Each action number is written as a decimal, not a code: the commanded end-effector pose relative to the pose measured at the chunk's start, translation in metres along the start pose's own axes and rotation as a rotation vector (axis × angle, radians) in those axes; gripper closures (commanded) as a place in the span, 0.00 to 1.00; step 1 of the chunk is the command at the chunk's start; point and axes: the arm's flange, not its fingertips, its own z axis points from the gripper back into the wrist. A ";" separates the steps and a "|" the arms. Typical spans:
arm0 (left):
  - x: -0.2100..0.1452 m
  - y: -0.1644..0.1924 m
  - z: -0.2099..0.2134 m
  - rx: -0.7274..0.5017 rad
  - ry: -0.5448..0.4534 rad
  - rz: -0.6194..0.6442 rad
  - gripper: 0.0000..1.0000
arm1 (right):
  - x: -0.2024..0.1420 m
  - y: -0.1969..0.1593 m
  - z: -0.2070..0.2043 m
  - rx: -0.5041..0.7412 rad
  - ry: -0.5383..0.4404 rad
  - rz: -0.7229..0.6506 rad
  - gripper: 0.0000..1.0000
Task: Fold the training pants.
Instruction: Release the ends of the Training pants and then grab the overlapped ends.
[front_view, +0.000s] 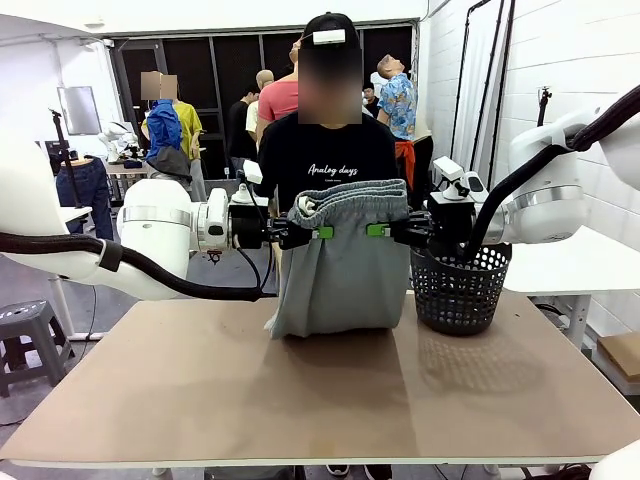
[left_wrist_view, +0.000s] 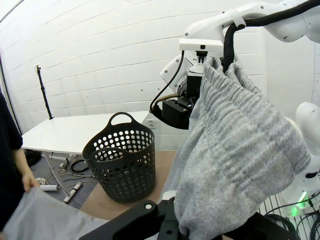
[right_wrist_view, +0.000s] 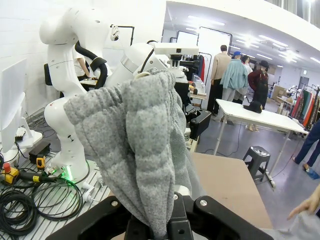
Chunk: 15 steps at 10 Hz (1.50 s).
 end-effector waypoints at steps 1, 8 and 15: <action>0.002 0.000 0.000 0.009 -0.003 0.000 1.00 | 0.001 0.002 -0.001 0.005 -0.004 0.003 1.00; 0.002 0.000 0.000 0.009 -0.003 0.000 1.00 | 0.001 0.002 -0.001 0.005 -0.004 0.003 1.00; 0.002 0.000 0.000 0.009 -0.003 0.000 1.00 | 0.001 0.002 -0.001 0.005 -0.004 0.003 1.00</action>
